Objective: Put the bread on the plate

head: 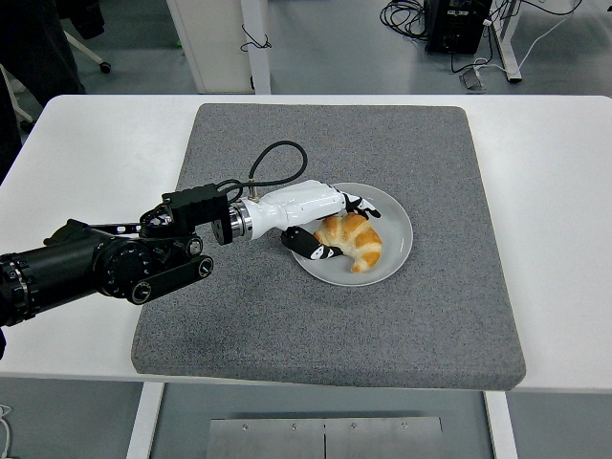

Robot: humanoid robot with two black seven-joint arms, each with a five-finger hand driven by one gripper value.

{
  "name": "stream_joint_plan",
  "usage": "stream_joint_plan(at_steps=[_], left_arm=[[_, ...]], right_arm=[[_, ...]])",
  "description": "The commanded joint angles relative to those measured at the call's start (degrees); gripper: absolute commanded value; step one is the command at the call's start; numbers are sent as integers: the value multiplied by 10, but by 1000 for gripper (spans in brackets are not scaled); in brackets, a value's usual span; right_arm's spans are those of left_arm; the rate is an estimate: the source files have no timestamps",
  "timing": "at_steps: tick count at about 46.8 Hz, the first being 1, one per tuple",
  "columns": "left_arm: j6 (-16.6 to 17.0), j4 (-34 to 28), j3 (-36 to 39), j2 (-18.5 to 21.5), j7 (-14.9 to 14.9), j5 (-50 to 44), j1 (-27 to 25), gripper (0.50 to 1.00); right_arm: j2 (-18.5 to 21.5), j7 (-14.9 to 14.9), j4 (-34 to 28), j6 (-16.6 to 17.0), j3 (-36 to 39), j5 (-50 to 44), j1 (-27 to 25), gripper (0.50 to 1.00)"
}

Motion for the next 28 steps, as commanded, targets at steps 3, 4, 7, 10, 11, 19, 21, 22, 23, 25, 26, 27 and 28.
stream_joint_plan(at_steps=[3,4,7,10,11,19,21,22,23,25,26,27,28], left_arm=[[-7,-1,-1,0,-2,-6,-1,898],[-8,-2,-1,0,-2,-7,-1,907],[-10,-5,-1,0,-2,-8,-2,921],[-12,-7,-2,0,-2,-9,-3,925],[-12,-7,-2,0,-2,-9,-3,928],[-12,-8,-6,5,-2,-11,-4,937],[-13,-8,-8,5,-2,-11,-5,940],[-13,-9,-8,6,-3,-11,-5,942],[-13,-9,-9,6,-2,-13,-6,942],[-16,-10,-10,6,-2,-19,-7,943],[-20,-10,-10,6,-3,-25,-8,945],[-24,-10,-11,7,-2,-31,-8,945],[-30,-10,-12,8,-3,-38,-9,946]], right_arm=[[0,0,0,0,0,0,0,1000],[0,0,1,0,0,0,0,1000],[0,0,0,0,0,0,0,1000],[0,0,1,0,0,0,0,1000],[0,0,1,0,0,0,0,1000],[0,0,0,0,0,0,0,1000],[0,0,1,0,0,0,0,1000],[0,0,1,0,0,0,0,1000],[0,0,1,0,0,0,0,1000],[0,0,1,0,0,0,0,1000],[0,0,0,0,0,0,0,1000],[0,0,0,0,0,0,0,1000],[0,0,1,0,0,0,0,1000]])
